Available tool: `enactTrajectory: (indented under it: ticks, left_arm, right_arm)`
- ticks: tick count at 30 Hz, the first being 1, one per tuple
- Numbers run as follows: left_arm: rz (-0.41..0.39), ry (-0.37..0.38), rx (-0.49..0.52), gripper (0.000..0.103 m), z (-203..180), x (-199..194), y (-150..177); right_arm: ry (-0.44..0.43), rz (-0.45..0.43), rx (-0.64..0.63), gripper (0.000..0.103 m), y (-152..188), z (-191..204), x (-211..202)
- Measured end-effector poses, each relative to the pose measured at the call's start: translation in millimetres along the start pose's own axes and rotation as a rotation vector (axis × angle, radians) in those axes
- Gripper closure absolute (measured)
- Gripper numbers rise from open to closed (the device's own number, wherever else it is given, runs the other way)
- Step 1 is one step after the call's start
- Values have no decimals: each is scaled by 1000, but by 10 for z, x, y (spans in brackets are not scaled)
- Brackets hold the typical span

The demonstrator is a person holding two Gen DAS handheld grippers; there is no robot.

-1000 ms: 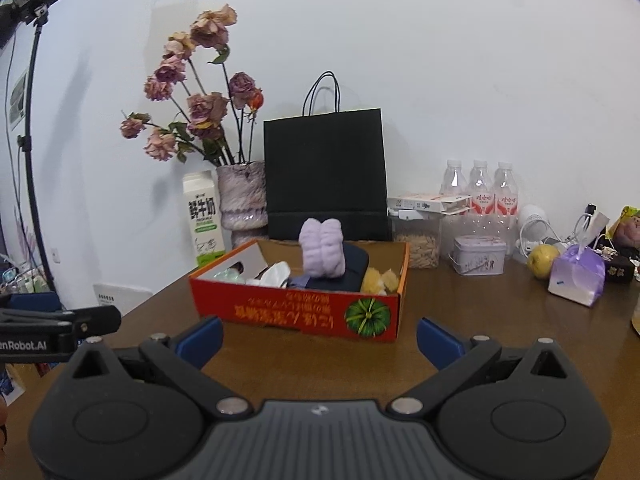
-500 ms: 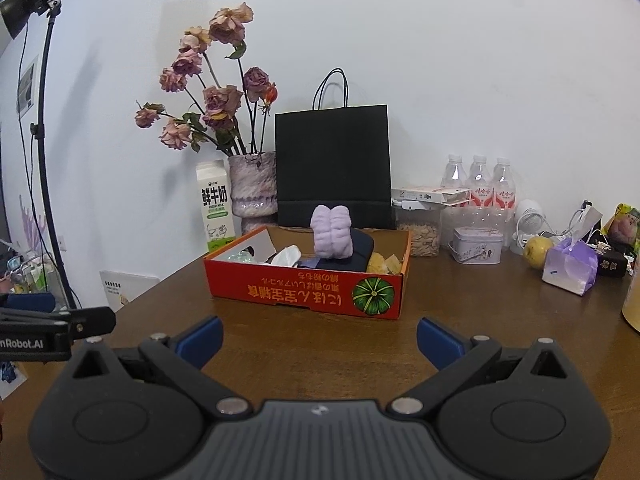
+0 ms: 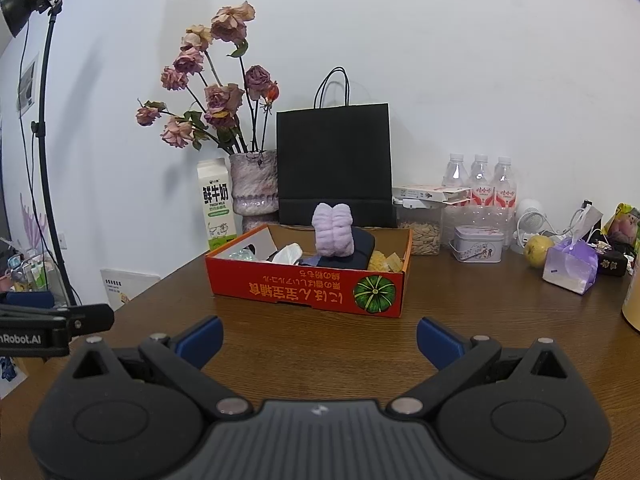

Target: Organize objects

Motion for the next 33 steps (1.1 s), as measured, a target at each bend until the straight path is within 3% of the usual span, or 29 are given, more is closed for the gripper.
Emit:
enactTrajectory:
  ticks: [33]
  left_arm:
    - [3, 1, 4, 0, -50, -26, 4]
  right_arm:
    - [-1, 0, 0, 0, 3, -4, -2]
Point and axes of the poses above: each gripper's, at about its wrist camera, not at the fingertips, and x roughly the way its jaws point, z to its left, y to its underside, the point moved 2 cm from there along x, roughly the way its jaws point, and after that the axes turned 11 degrees about z, right-handed, at the moved point
